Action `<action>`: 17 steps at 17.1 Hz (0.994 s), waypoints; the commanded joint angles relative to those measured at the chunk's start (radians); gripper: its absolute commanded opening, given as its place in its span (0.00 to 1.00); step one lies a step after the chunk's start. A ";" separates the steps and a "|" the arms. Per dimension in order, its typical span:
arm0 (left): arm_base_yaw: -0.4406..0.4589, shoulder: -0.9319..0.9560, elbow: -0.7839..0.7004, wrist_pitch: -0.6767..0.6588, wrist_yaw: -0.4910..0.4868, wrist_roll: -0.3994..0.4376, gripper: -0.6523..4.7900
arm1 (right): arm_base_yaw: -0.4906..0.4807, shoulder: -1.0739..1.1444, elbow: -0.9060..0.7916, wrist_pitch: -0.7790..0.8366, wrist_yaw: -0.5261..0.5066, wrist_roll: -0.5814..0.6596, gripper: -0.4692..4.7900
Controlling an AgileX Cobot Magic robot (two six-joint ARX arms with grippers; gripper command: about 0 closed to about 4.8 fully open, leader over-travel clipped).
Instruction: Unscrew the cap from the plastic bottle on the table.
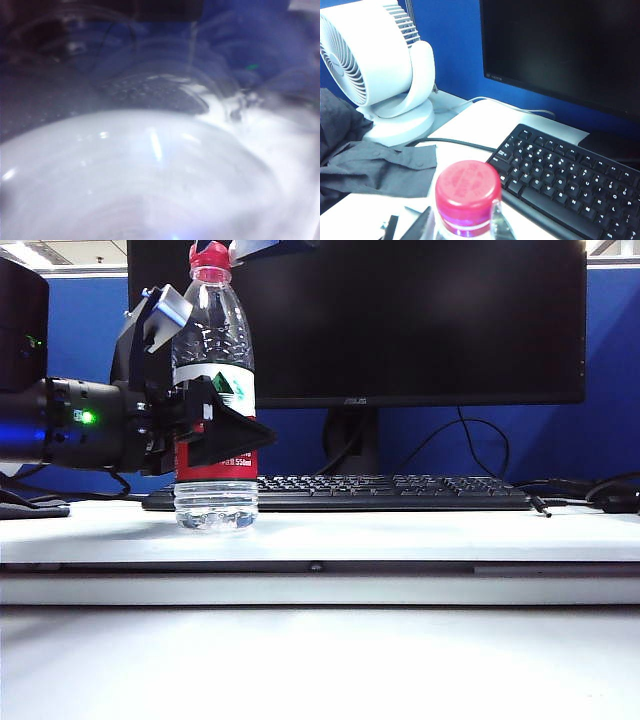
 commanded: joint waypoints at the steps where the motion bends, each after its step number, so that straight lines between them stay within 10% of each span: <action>1: -0.005 0.007 -0.004 -0.062 0.014 -0.002 0.72 | 0.005 -0.003 0.003 0.038 -0.021 0.003 0.37; 5: -0.005 0.007 -0.004 -0.062 0.014 -0.002 0.72 | 0.004 -0.003 0.003 0.034 -0.021 0.003 0.52; 17: -0.005 0.007 -0.003 -0.062 0.060 0.002 0.72 | -0.033 0.022 0.003 0.063 -0.031 0.003 0.48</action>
